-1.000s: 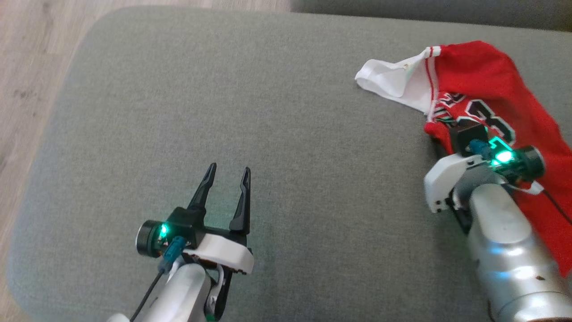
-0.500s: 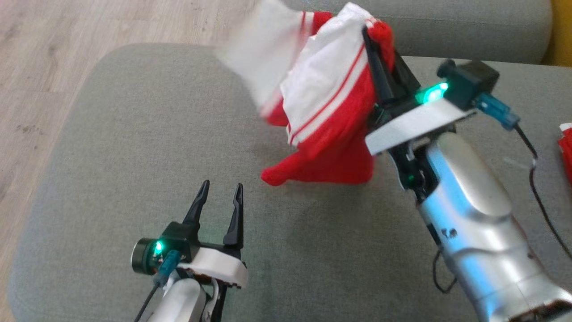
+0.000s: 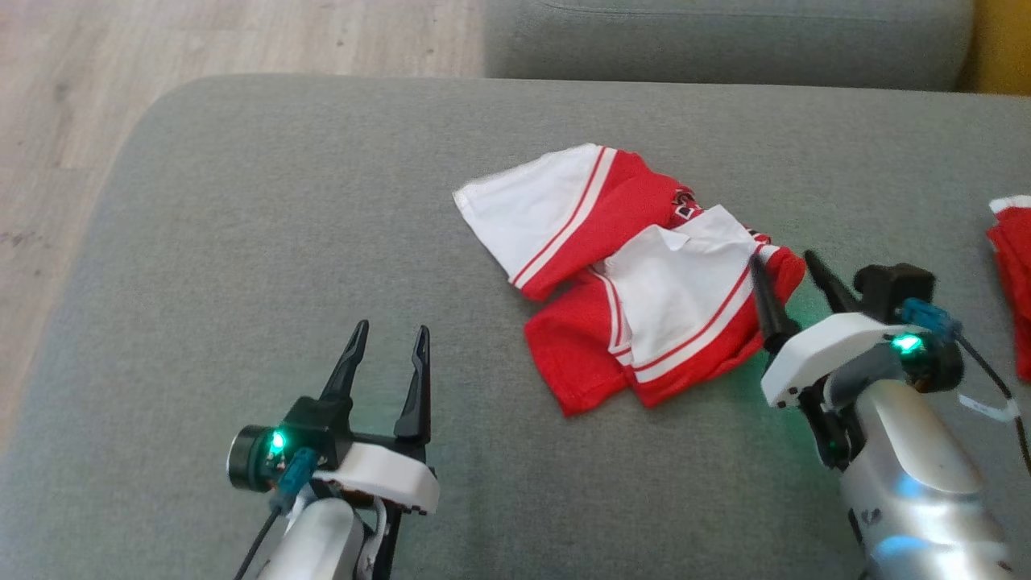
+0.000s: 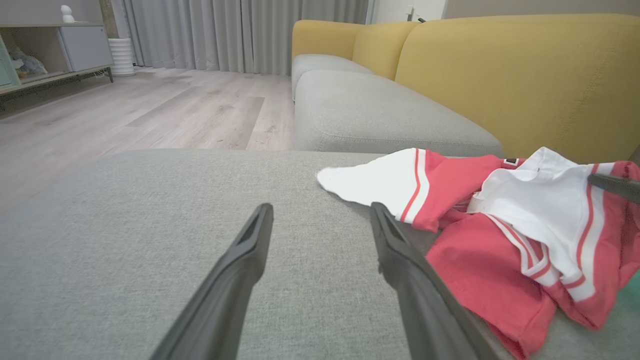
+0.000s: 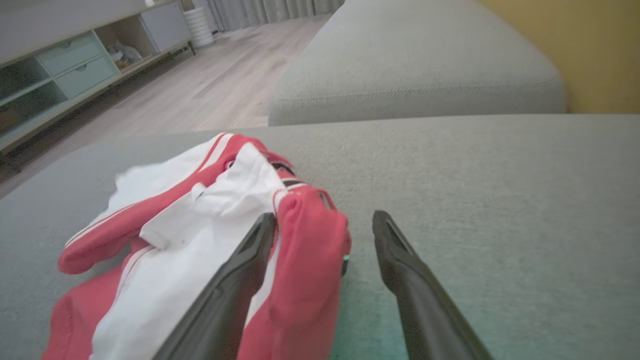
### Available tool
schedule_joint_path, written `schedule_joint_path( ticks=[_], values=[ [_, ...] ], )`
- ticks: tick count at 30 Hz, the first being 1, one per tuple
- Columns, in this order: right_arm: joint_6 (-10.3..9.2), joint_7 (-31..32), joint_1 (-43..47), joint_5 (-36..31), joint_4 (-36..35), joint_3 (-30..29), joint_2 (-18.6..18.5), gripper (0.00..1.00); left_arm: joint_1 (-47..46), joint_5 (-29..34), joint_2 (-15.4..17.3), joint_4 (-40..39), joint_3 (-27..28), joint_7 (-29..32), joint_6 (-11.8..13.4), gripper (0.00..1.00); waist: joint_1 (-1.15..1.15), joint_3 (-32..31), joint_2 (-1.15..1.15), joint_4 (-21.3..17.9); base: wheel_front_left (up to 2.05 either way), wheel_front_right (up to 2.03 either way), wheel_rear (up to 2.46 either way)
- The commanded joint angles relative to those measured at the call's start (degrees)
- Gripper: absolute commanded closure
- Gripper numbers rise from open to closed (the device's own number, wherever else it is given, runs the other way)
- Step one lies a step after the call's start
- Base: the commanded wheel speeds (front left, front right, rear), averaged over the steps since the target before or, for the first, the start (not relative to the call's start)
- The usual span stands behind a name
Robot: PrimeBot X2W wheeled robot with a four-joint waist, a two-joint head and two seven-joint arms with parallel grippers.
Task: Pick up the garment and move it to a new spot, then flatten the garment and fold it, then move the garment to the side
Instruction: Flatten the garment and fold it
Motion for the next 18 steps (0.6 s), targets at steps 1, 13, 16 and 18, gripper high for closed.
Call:
schedule_joint_path(
  ticks=[1, 13, 16, 18],
  values=[
    [-0.11, -1.2, -1.8, -0.8, -1.9, 0.5, 0.8, 0.00, -1.8, 0.6, 0.2, -1.8, 2.1, -0.5, -0.2, 0.00, 0.00, 0.1, 0.00, -0.7, 0.00, 0.00, 0.00],
    [-0.11, -8.3, 10.9, -10.3, -18.2, -10.2, 3.8, 0.00, -3.2, 1.1, 0.2, -2.5, 2.2, -0.5, -1.1, 0.00, 0.00, -0.6, 0.00, -7.0, 0.00, 0.00, 0.00],
    [-0.11, -8.4, 15.3, -8.8, -24.6, -9.1, 3.9, 0.00, -4.3, 1.4, 0.2, -2.1, 1.4, -0.5, -1.5, 0.00, 0.00, 0.3, 0.00, -8.9, 0.00, 0.00, 0.00],
    [-0.11, -8.4, 17.3, -7.3, -27.5, -8.6, 3.9, 0.00, -5.8, 1.9, 0.2, -1.4, 0.5, -0.5, -2.0, 0.00, 0.00, 1.2, 0.00, -10.4, 0.00, 0.00, 0.00]
  ],
)
